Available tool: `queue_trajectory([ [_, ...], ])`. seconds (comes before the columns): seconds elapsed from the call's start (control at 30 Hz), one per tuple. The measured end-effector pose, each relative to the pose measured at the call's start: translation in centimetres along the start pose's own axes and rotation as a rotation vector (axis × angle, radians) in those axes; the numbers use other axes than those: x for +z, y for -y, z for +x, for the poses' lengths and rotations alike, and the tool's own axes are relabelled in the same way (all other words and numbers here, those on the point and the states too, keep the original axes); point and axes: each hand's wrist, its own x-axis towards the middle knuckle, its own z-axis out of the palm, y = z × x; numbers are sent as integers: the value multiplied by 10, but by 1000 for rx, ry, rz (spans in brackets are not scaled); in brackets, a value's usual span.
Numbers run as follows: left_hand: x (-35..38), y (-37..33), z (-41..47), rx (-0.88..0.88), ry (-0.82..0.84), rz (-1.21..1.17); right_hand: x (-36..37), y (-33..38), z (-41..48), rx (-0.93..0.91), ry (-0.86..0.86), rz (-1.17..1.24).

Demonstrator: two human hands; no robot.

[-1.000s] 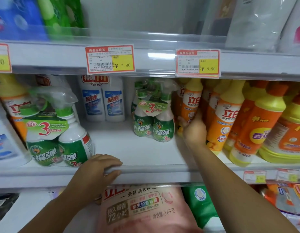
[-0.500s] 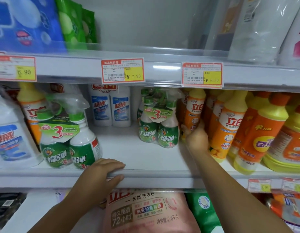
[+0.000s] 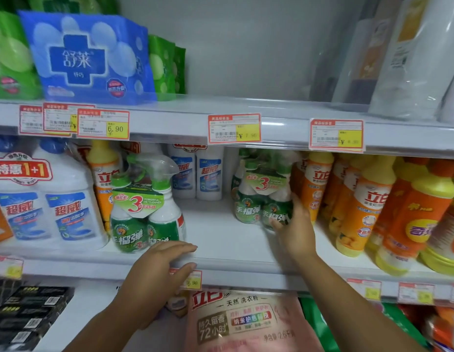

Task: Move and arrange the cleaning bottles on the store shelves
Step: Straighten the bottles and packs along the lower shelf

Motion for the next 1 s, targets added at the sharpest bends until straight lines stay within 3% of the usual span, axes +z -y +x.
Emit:
queue_trajectory([
  [0.43, 6, 5, 11, -3, 13, 10, 39, -13, 35, -6, -74, -66],
  [0.63, 9, 12, 11, -7, 6, 37, 43, -16, 43, -37, -1, 179],
  [1.0, 0, 14, 6, -18, -2, 4, 45, -17, 45, -82, -43, 171],
])
